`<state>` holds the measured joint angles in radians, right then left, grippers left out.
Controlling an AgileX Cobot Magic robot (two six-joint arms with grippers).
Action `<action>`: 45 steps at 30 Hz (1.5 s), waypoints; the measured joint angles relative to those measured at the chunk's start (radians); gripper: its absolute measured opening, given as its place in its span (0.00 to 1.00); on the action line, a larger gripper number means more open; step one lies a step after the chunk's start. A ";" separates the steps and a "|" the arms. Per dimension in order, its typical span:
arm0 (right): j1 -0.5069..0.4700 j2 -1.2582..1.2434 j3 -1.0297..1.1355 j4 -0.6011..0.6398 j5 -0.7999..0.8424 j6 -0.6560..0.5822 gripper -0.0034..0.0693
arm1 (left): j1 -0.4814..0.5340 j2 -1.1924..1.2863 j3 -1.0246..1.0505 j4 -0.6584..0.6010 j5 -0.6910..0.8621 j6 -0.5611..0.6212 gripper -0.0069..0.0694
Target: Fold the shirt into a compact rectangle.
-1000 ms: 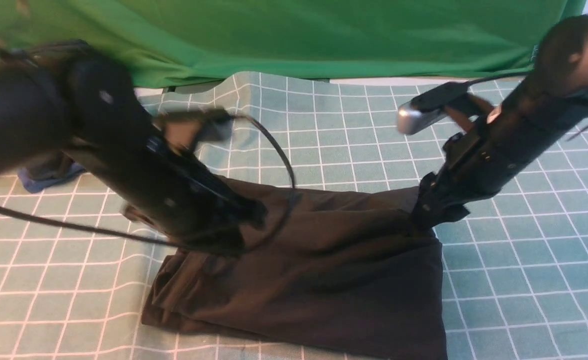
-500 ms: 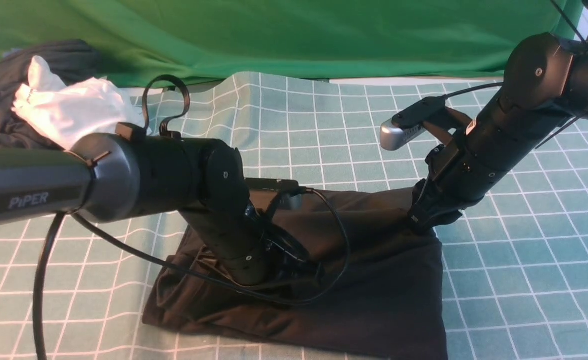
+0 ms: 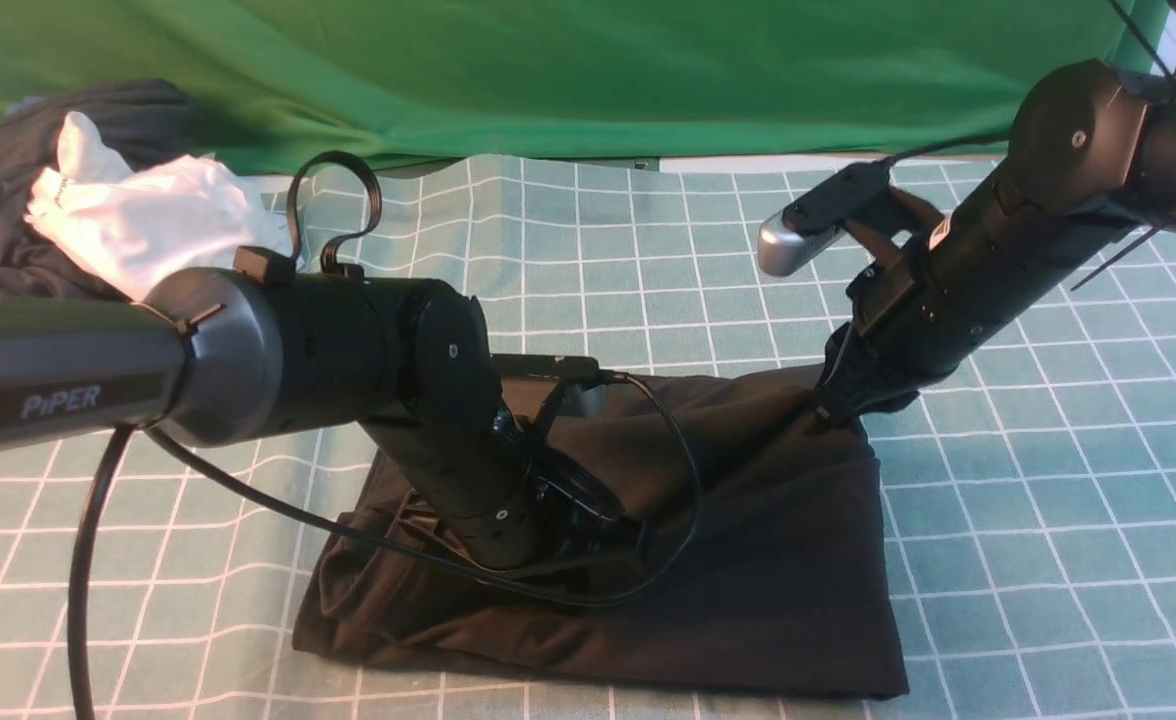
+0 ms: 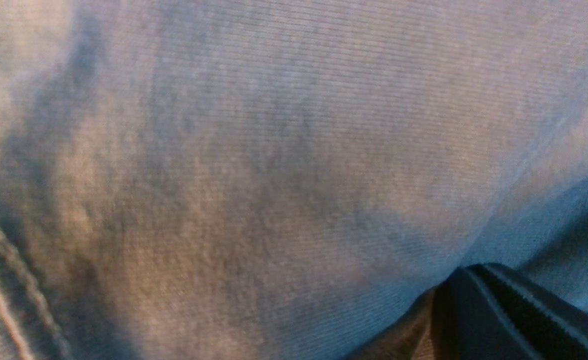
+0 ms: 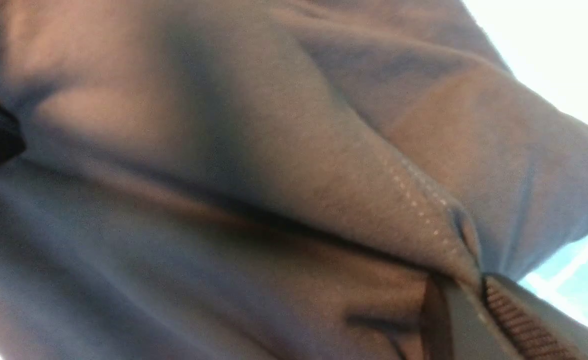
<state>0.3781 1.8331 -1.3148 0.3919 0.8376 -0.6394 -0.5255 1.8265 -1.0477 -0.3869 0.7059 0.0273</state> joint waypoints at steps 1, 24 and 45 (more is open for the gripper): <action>-0.001 0.001 -0.003 -0.011 -0.008 0.000 0.10 | 0.000 0.000 0.000 -0.001 0.000 0.000 0.10; -0.009 0.005 -0.006 -0.078 -0.184 -0.175 0.21 | -0.002 0.002 0.000 -0.011 -0.015 0.002 0.10; -0.019 0.000 -0.129 0.066 0.205 0.132 0.07 | 0.039 -0.148 0.004 0.018 -0.071 -0.125 0.10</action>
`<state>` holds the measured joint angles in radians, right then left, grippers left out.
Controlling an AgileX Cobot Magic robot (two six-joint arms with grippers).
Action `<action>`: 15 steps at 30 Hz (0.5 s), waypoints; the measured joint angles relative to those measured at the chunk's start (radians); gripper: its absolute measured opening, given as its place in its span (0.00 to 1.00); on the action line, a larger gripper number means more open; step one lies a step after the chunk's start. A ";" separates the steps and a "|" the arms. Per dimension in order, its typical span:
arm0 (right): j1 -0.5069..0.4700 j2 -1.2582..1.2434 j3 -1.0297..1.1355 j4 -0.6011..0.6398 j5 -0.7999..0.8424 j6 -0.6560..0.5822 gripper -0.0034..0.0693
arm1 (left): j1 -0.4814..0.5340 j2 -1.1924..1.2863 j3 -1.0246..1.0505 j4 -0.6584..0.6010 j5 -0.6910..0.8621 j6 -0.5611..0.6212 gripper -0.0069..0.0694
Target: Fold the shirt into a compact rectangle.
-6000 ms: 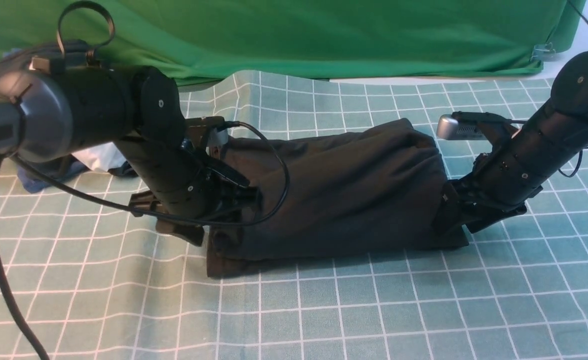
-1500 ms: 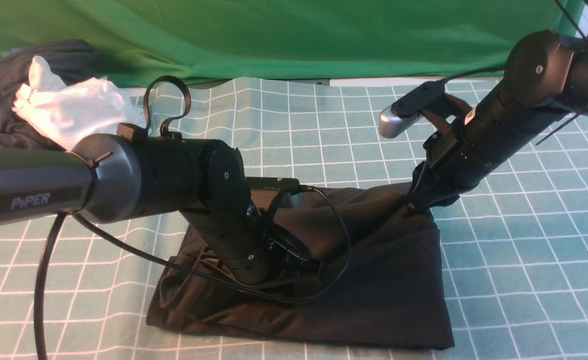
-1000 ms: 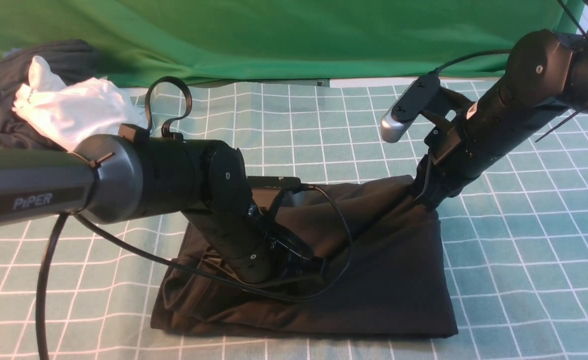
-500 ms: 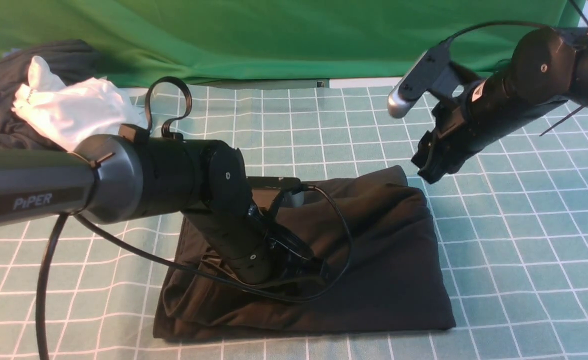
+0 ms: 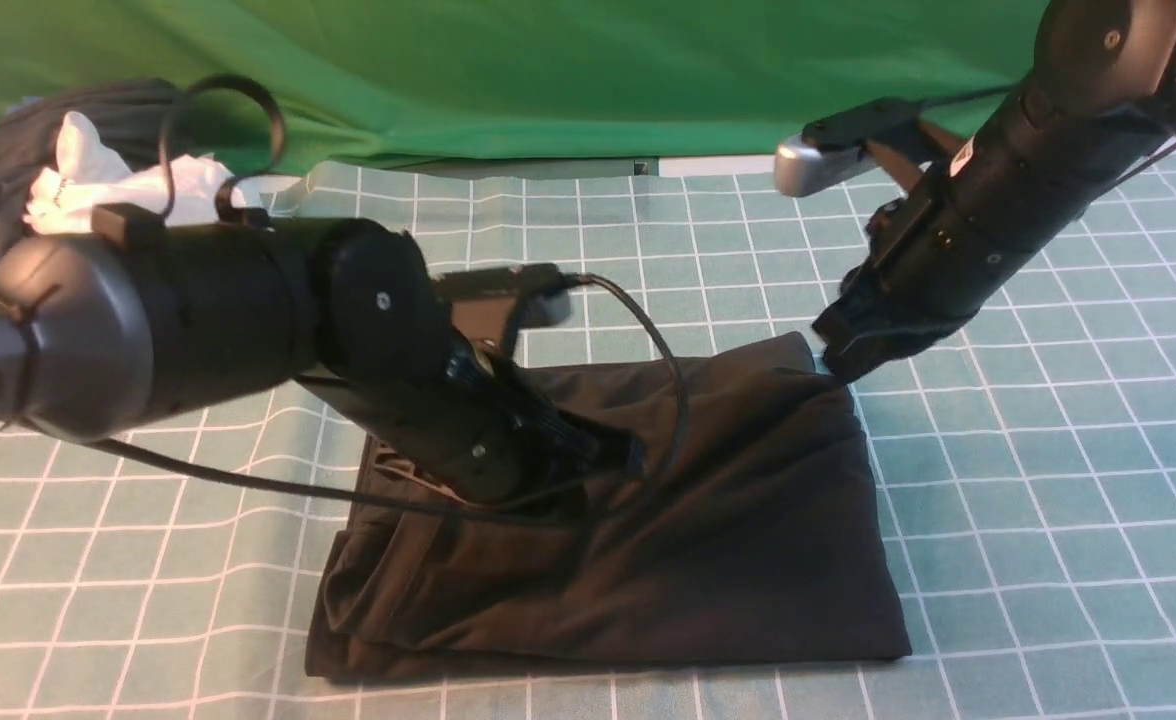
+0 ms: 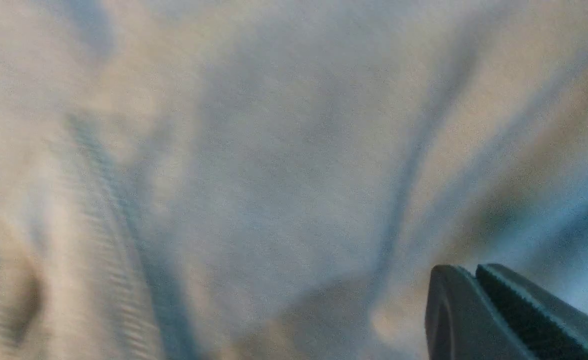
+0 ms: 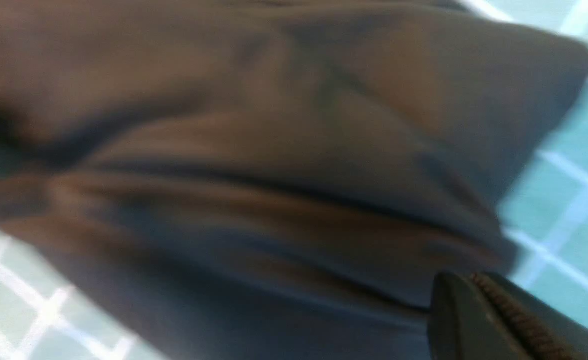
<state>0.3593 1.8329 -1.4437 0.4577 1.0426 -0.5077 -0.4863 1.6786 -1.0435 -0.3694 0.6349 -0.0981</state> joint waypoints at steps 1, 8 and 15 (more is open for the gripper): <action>0.000 0.000 0.008 0.026 0.004 -0.016 0.07 | 0.012 0.006 0.000 0.000 -0.009 0.000 0.10; 0.000 0.020 0.091 0.080 -0.081 -0.051 0.07 | 0.101 0.102 0.000 -0.021 -0.096 0.054 0.10; -0.001 0.121 0.099 0.067 -0.198 -0.039 0.07 | 0.207 0.135 0.000 0.005 -0.043 0.023 0.10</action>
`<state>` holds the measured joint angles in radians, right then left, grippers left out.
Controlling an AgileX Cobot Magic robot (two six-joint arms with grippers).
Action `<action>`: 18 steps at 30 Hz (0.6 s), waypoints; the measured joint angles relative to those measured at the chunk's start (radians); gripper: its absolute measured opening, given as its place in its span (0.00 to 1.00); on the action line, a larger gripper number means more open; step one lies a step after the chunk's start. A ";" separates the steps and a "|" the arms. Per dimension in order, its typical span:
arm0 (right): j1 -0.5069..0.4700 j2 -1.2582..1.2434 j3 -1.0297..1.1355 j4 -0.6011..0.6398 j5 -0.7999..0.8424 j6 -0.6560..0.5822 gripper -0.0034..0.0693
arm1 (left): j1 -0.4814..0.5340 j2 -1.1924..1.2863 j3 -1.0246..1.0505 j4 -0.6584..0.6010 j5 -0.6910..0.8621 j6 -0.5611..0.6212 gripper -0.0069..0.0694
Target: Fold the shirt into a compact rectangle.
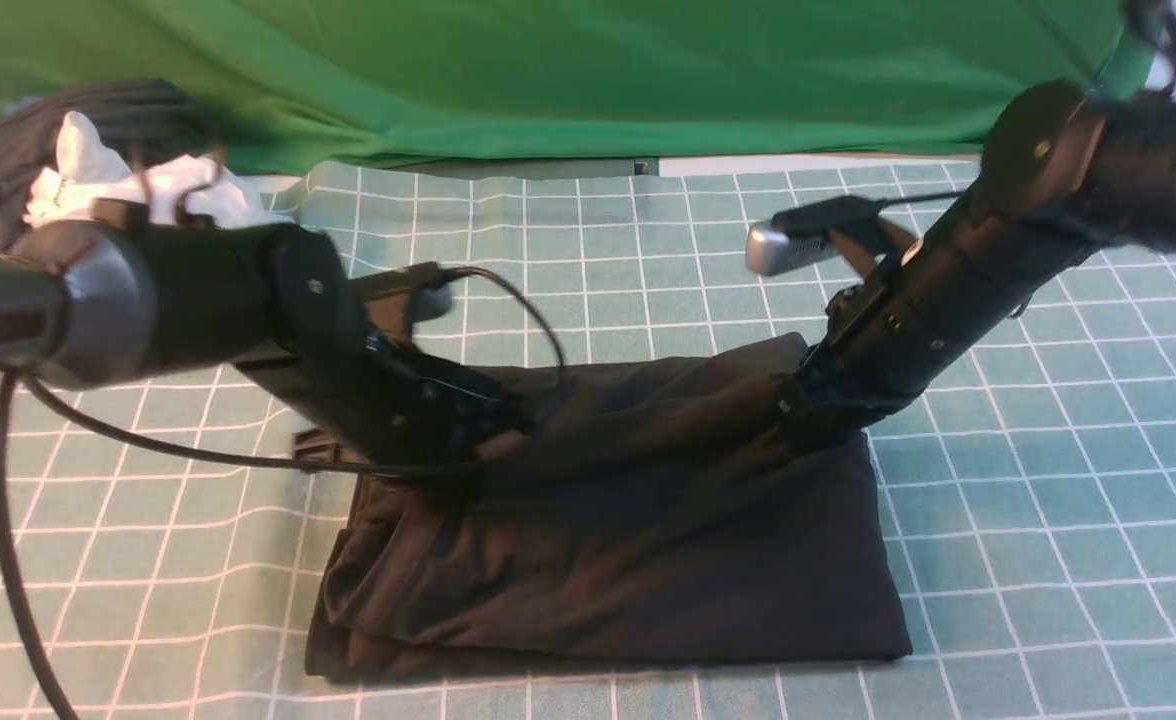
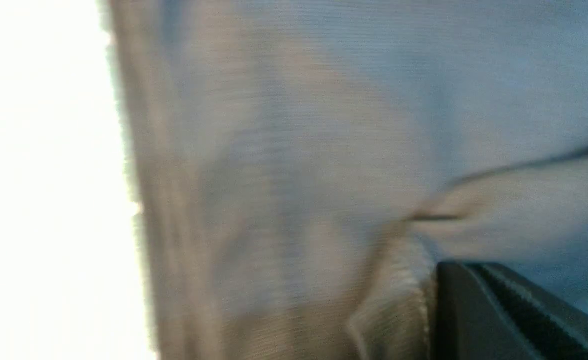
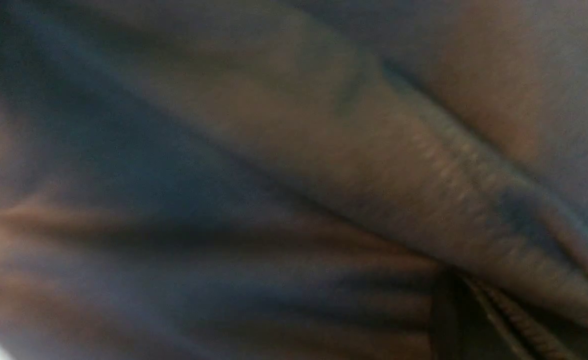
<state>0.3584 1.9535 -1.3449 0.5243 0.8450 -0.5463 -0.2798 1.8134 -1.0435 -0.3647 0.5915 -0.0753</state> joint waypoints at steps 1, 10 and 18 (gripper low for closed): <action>0.000 0.002 0.000 0.000 0.000 0.000 0.07 | 0.002 0.000 0.000 0.003 0.008 -0.001 0.10; -0.049 0.011 0.000 -0.016 0.000 0.042 0.09 | 0.009 -0.038 0.001 0.040 0.049 -0.004 0.10; -0.075 -0.001 -0.085 -0.019 0.146 0.072 0.10 | 0.009 -0.183 0.001 0.025 0.039 0.004 0.10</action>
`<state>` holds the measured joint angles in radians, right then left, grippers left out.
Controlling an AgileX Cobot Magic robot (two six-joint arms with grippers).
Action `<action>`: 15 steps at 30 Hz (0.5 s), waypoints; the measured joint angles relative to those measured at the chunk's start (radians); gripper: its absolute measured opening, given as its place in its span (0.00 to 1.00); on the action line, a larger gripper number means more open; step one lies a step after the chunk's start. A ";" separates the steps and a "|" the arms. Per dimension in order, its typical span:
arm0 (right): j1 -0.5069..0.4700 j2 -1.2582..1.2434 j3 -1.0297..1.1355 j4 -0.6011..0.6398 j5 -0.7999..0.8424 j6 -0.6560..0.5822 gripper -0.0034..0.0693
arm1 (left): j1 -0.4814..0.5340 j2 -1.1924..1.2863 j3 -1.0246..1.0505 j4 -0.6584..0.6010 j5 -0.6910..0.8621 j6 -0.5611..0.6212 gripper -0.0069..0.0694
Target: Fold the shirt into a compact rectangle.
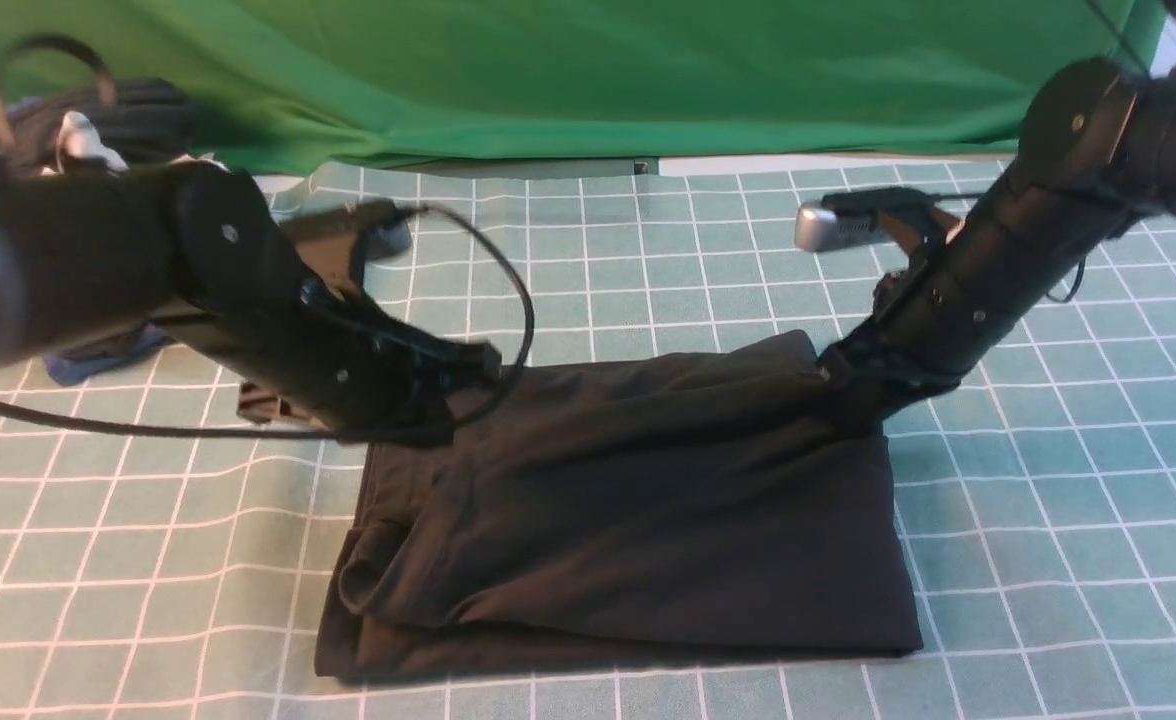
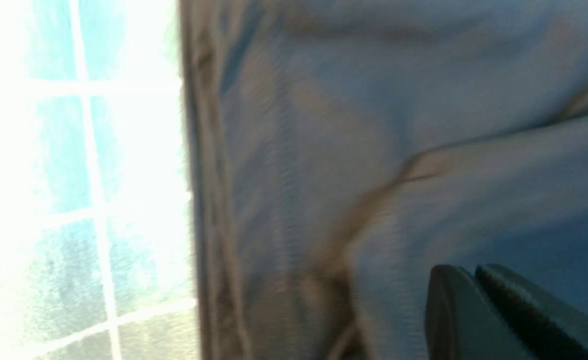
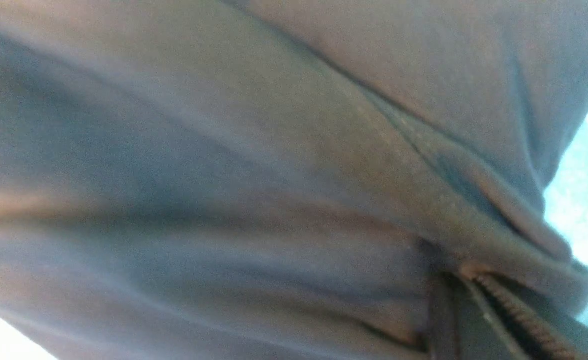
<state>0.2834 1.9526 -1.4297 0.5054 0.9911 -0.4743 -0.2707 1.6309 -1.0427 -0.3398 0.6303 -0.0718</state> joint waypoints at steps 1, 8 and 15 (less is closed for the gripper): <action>0.000 -0.006 -0.007 0.006 0.000 0.000 0.10 | 0.000 -0.006 0.000 -0.004 -0.001 0.001 0.10; 0.000 -0.026 -0.034 0.036 -0.055 0.002 0.10 | -0.006 -0.018 0.000 -0.011 -0.002 0.007 0.10; 0.025 0.020 -0.034 0.039 -0.046 -0.006 0.10 | -0.023 -0.018 0.000 -0.011 -0.004 0.020 0.10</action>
<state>0.3083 1.9726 -1.4640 0.5444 0.9455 -0.4803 -0.2935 1.6129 -1.0427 -0.3505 0.6260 -0.0513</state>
